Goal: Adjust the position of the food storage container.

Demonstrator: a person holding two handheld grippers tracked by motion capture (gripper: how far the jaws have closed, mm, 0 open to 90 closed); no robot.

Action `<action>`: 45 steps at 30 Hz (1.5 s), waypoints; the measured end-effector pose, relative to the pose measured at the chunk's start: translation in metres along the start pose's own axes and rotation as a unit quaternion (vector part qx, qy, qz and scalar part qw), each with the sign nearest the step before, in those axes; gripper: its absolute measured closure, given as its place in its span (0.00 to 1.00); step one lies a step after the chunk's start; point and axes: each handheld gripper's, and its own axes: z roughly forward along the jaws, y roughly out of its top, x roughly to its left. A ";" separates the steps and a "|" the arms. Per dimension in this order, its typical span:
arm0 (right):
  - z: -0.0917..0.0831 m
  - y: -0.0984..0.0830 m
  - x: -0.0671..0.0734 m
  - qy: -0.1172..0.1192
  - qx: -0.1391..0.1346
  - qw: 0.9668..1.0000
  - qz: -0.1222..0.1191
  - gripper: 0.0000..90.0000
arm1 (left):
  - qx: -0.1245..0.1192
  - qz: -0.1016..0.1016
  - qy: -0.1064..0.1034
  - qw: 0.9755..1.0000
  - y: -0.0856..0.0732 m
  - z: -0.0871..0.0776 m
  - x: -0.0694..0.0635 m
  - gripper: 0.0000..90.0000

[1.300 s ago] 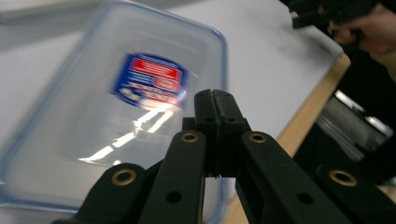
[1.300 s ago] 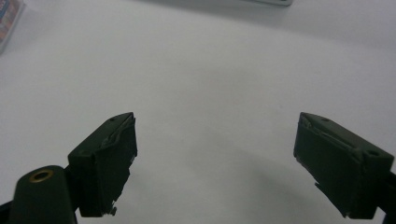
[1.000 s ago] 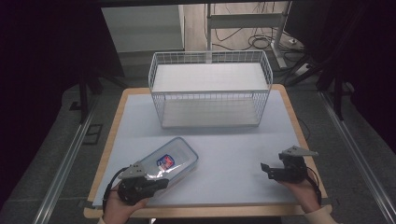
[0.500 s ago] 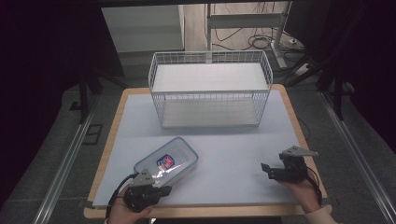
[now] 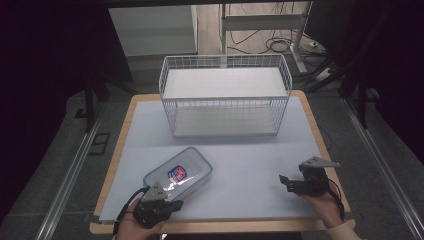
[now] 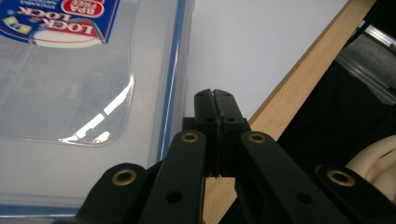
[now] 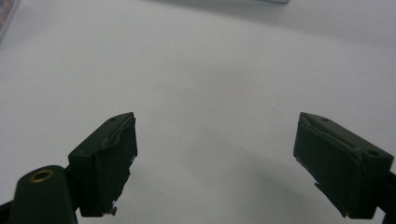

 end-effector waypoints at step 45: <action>0.000 0.000 0.000 -0.002 0.002 1.000 -0.001 0.15 | 0.010 -0.058 0.043 0.997 -0.015 -0.013 0.052 1.00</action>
